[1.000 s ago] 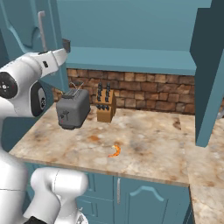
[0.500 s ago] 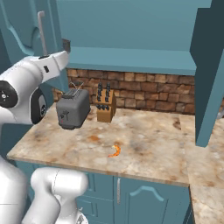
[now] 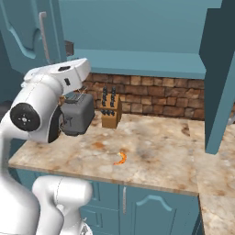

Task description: Retrieve the tupperware from the cabinet, then place the raw meat into the tupperware to avoid contamination.

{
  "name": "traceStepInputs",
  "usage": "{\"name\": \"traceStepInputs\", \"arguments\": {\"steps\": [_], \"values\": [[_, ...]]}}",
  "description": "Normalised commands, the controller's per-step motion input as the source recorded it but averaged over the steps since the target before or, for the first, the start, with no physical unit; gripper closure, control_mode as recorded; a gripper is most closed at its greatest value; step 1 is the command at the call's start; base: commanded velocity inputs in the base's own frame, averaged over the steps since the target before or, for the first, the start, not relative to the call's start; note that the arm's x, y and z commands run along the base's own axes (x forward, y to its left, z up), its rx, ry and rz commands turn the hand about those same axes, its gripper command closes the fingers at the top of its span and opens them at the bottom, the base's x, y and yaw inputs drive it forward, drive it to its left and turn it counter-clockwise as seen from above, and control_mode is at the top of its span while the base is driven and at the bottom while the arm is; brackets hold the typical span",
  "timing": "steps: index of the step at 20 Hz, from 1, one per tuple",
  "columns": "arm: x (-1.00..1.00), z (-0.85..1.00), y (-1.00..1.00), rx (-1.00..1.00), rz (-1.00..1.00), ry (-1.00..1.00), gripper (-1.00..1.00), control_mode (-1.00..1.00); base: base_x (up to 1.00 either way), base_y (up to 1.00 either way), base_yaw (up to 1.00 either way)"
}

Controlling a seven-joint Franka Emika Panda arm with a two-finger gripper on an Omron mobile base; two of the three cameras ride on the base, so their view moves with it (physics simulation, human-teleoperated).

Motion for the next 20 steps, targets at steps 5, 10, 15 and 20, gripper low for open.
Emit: {"name": "traceStepInputs", "arguments": {"steps": [5, 10, 15, 20], "values": [[-0.15, 0.07, -0.6, -0.02, 0.0, -0.05, -1.0, -1.0, 0.0, 0.0, 0.0], [-0.08, 0.07, -0.47, -0.09, 0.0, -0.08, -1.0, -1.0, 0.0, 0.0, 0.0], [-0.01, 0.02, -0.24, -0.18, 0.0, -0.11, -1.0, -1.0, 0.0, 0.0, 0.0], [0.01, 0.0, -0.06, -0.26, 0.0, -0.05, -1.0, -1.0, 0.0, 0.0, 0.0]]}}
